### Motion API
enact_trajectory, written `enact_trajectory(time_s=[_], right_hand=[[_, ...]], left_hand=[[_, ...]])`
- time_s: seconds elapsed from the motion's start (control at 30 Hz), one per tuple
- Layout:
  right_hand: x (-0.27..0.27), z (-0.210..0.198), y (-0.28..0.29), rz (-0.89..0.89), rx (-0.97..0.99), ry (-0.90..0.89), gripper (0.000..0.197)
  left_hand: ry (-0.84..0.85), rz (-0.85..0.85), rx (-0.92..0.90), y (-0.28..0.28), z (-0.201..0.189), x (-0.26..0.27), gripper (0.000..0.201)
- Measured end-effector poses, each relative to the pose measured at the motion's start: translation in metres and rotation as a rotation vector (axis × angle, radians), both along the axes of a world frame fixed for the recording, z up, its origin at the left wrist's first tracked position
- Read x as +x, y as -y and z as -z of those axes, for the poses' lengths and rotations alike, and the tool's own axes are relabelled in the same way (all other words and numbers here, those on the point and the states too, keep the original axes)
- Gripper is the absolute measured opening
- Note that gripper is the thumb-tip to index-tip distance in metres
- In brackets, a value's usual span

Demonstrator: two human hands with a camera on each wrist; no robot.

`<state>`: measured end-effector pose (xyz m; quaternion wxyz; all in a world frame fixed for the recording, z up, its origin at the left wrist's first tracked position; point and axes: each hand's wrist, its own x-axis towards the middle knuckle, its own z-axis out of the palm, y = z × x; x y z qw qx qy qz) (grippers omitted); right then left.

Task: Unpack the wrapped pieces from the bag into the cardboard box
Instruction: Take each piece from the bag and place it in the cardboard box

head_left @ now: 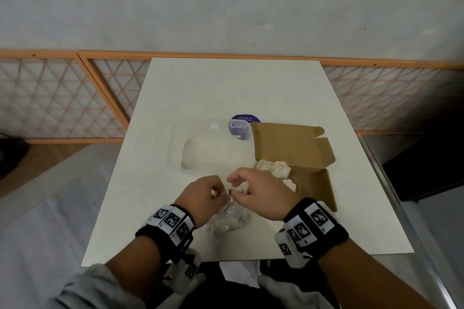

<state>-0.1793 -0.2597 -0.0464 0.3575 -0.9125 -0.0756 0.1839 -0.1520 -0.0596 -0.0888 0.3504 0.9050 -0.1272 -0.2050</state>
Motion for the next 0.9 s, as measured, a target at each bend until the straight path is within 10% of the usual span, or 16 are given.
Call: enact_trajectory(time_s=[0.3, 0.63, 0.9], right_hand=[[0.001, 0.001, -0.017, 0.126, 0.415, -0.202, 0.043], [-0.008, -0.038, -0.022, 0.042, 0.739, -0.207, 0.024], [-0.005, -0.035, -0.024, 0.132, 0.656, -0.1, 0.012]], left_hand=[[-0.272, -0.338, -0.676, -0.013, -0.052, 0.0, 0.026], [-0.135, -0.231, -0.695, -0.014, -0.082, 0.006, 0.052], [-0.122, -0.299, -0.683, -0.012, -0.08, 0.0, 0.034]])
